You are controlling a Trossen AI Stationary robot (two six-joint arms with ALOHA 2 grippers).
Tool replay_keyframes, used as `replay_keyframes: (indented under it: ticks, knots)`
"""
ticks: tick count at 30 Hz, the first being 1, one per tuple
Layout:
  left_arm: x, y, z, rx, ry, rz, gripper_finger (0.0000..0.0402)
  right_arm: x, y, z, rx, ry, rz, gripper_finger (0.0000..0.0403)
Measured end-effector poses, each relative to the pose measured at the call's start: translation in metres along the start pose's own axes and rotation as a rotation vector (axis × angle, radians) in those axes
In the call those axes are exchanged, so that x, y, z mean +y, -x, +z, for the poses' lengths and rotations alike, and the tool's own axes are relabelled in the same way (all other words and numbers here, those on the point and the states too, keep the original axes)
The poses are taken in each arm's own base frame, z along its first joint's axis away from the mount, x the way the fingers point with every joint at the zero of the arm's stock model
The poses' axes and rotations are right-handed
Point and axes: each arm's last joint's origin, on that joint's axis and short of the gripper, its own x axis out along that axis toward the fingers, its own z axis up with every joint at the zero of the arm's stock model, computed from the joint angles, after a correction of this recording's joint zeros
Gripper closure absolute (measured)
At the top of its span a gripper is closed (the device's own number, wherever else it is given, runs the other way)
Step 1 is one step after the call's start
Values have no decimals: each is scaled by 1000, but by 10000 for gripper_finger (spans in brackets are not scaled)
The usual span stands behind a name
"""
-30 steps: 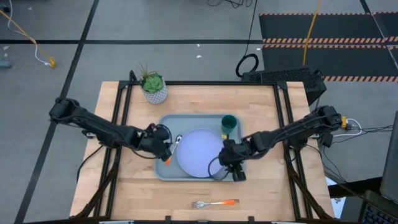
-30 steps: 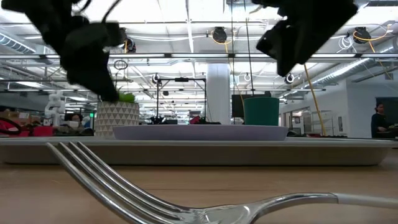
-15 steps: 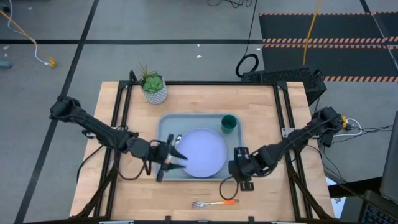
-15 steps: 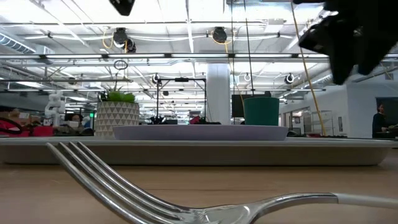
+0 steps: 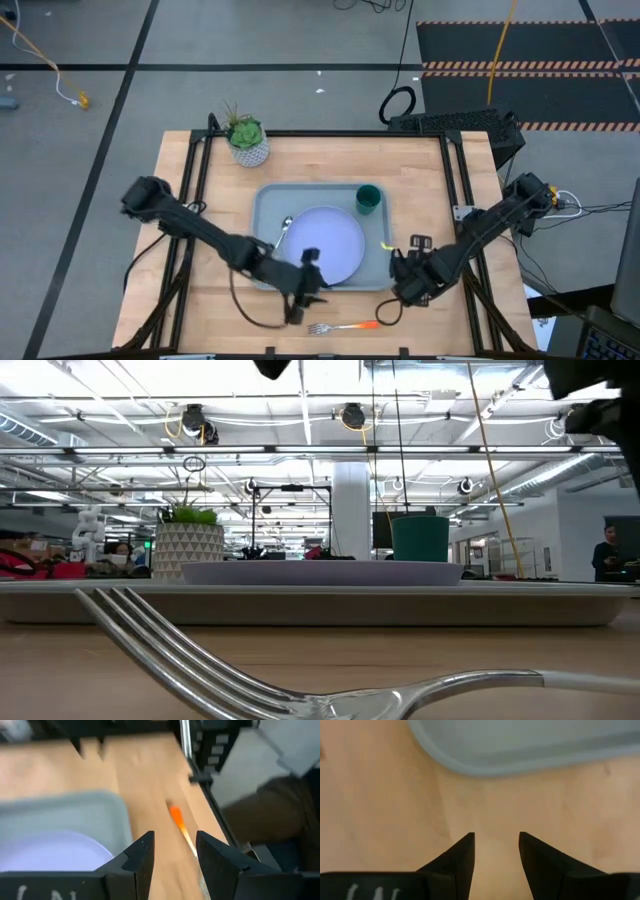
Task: Pick and place plate/cup/fork/spoon on tray
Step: Put the orange fork to the left of the orange spoon on the blue tray
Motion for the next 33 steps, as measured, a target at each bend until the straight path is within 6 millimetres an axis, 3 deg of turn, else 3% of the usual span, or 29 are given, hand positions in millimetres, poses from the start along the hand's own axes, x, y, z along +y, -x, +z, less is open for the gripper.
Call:
replay_keyframes:
  ticks: [3, 11, 19, 28, 33]
  knots:
    - [-13, -17, 9, 120, 36, 7, 254, 0, 1, -10, 22, -8, -77, 259]
    - [-38, -46, 34, 225, 51, -72, 254, -3, 10, -34, -45, -2, -287, 259]
    - [-30, -72, 18, 358, 233, -26, 254, -22, 17, -51, -217, -113, -349, 259]
    - [-45, -99, 12, 239, 193, -85, 254, -52, -8, -82, -181, -289, -252, 259]
    - [-54, -103, -2, 295, 128, -58, 254, -60, -25, -91, -172, -373, -126, 259]
